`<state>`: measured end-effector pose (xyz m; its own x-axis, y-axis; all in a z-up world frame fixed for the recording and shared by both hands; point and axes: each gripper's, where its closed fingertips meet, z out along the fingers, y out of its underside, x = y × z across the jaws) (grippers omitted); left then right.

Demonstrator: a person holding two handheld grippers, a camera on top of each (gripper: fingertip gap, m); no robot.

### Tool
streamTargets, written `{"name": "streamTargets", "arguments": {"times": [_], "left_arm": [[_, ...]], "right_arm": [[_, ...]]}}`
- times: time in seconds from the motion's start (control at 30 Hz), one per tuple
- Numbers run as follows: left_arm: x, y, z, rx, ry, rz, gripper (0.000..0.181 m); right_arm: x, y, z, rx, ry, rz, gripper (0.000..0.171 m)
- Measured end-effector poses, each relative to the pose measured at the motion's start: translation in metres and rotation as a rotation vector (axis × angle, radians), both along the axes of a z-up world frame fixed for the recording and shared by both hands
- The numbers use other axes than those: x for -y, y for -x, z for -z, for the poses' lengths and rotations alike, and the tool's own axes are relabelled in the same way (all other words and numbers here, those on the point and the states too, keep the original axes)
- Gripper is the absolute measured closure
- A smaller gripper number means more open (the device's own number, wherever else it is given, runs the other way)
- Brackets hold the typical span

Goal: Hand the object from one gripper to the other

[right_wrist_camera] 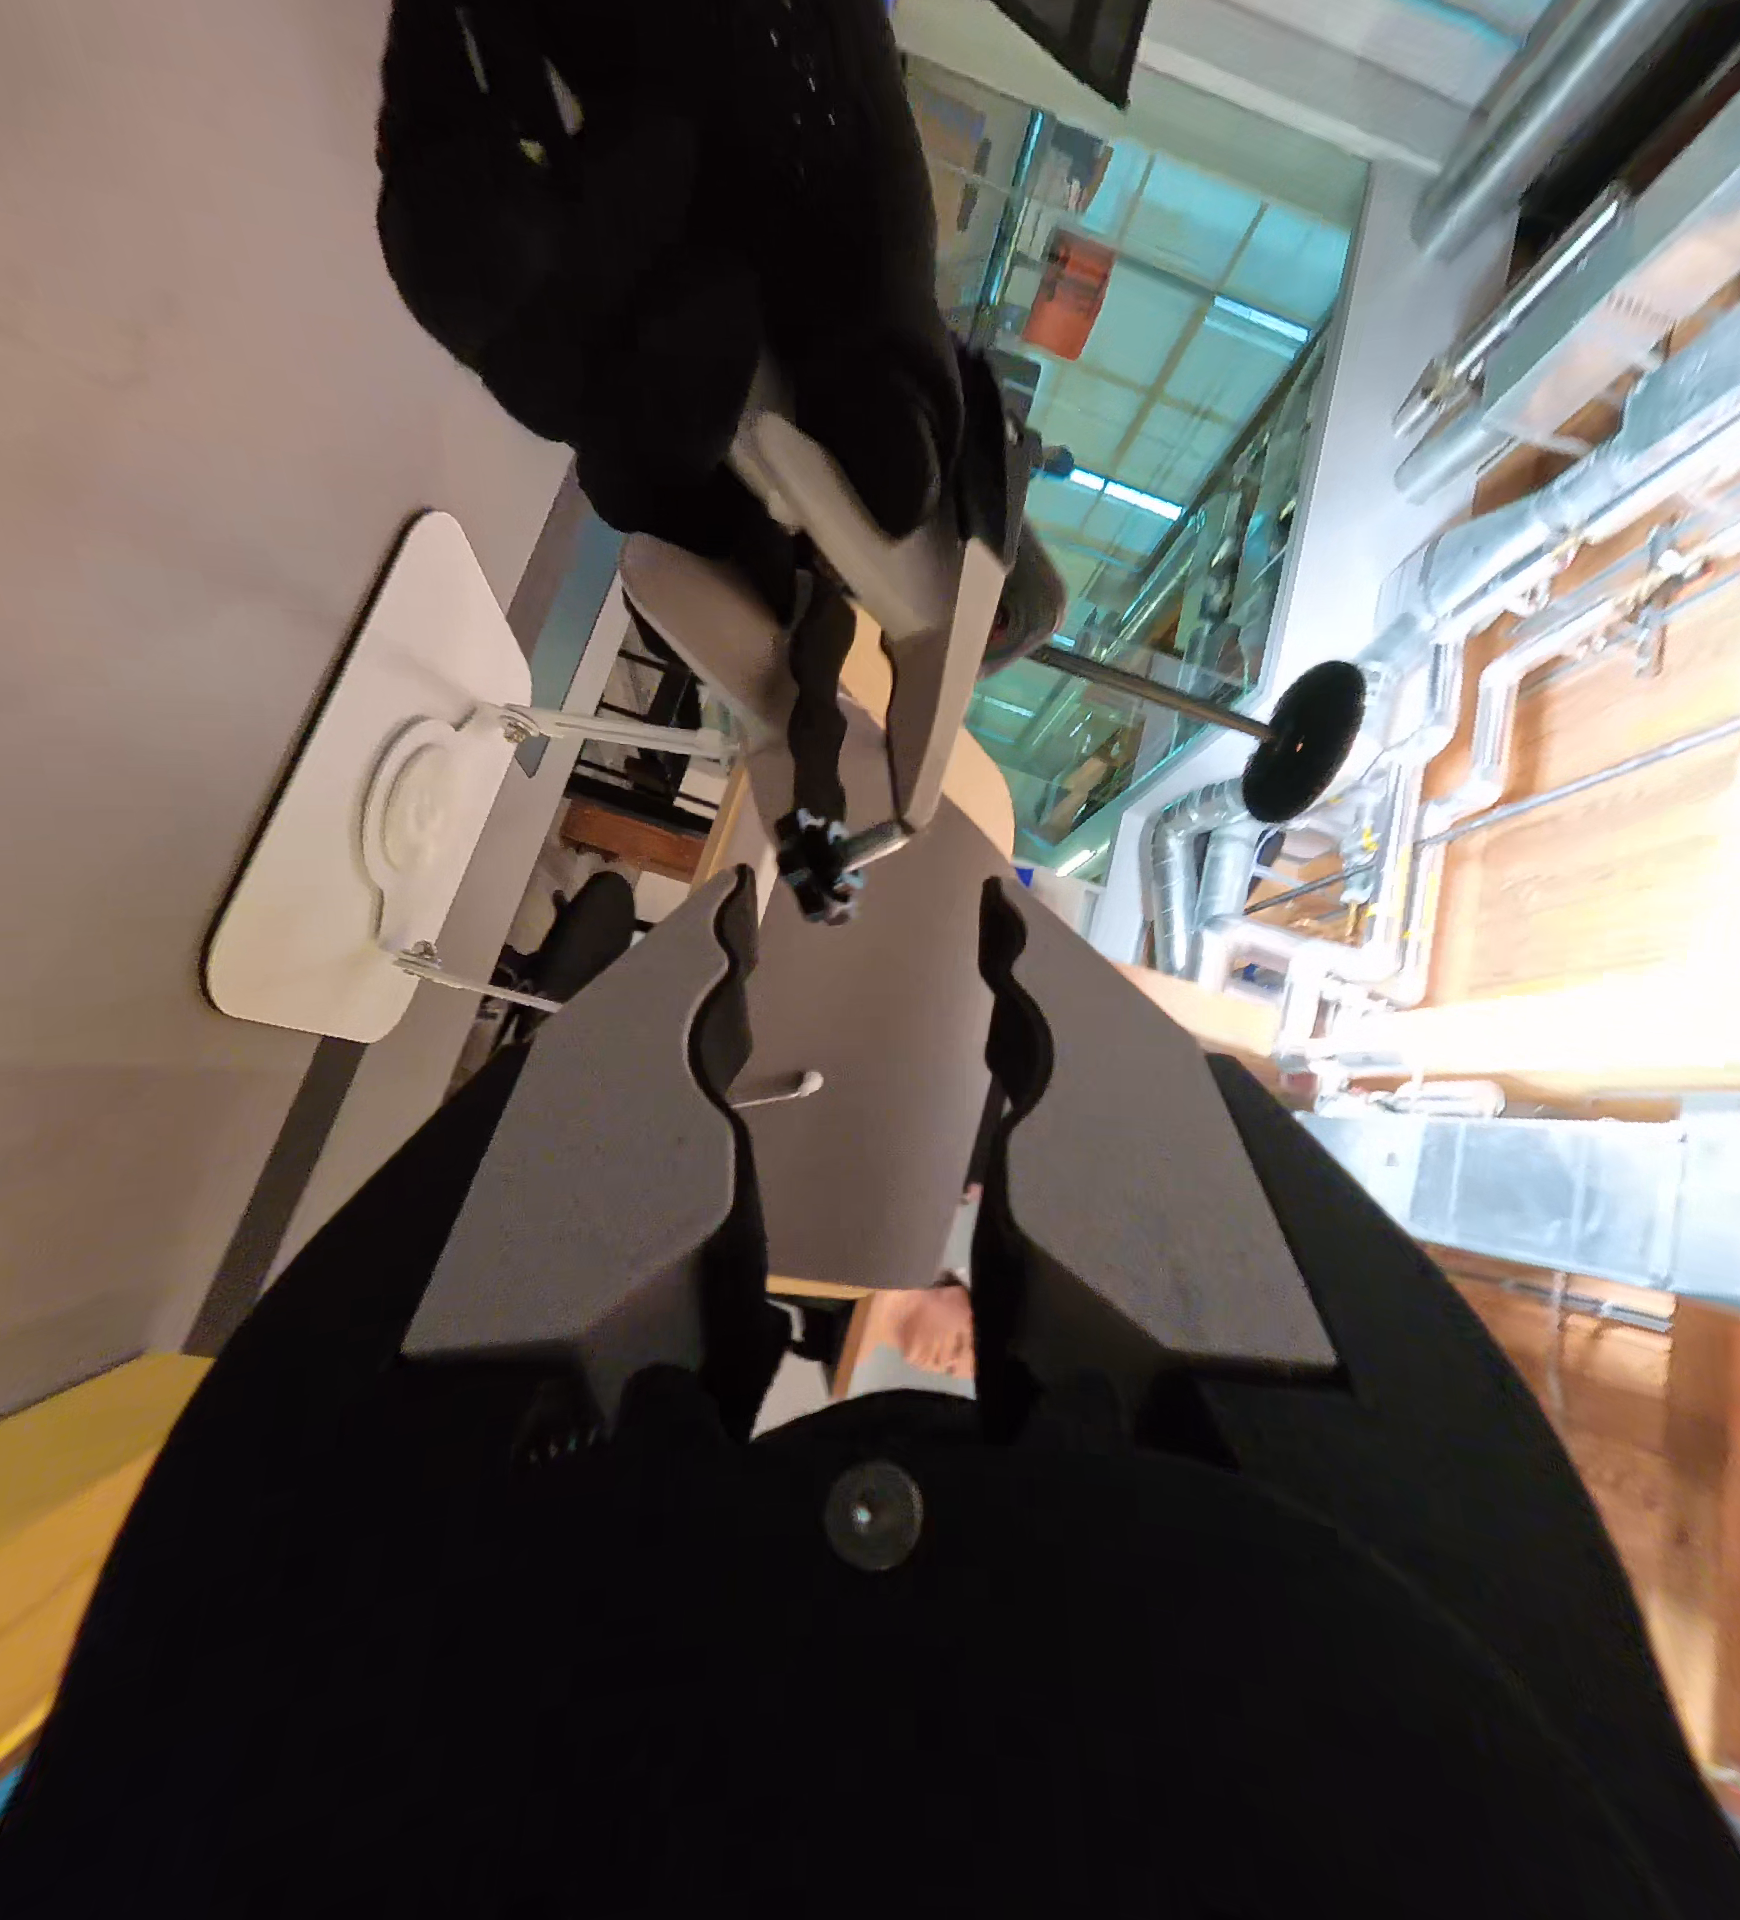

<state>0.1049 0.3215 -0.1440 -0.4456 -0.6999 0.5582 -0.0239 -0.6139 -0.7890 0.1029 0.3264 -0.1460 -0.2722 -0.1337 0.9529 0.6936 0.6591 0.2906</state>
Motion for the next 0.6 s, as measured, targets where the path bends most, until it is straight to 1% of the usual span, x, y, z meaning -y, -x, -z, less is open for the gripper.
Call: {"name": "streamTargets", "arguments": {"times": [0.13,0.23,0.33,0.47,0.53,0.6], "left_arm": [[0.006,0.002,0.014,-0.059,0.084,0.069,0.161],[0.019,0.010,0.021,-0.097,0.095,0.119,0.161],[0.033,0.018,0.024,-0.116,0.109,0.166,0.161],[0.050,0.025,0.029,-0.140,0.136,0.227,0.161],[0.055,0.027,0.028,-0.133,0.147,0.239,0.161],[0.058,0.029,0.028,-0.135,0.149,0.249,0.161]], "right_arm": [[0.015,0.007,0.009,0.105,-0.049,-0.048,0.132],[0.026,0.013,0.018,0.175,-0.078,-0.088,0.137],[0.040,0.022,0.027,0.239,-0.081,-0.144,0.137],[0.054,0.032,0.030,0.290,-0.091,-0.199,0.142],[0.058,0.034,0.032,0.307,-0.089,-0.212,0.146],[0.061,0.034,0.035,0.320,-0.086,-0.221,0.147]]}}
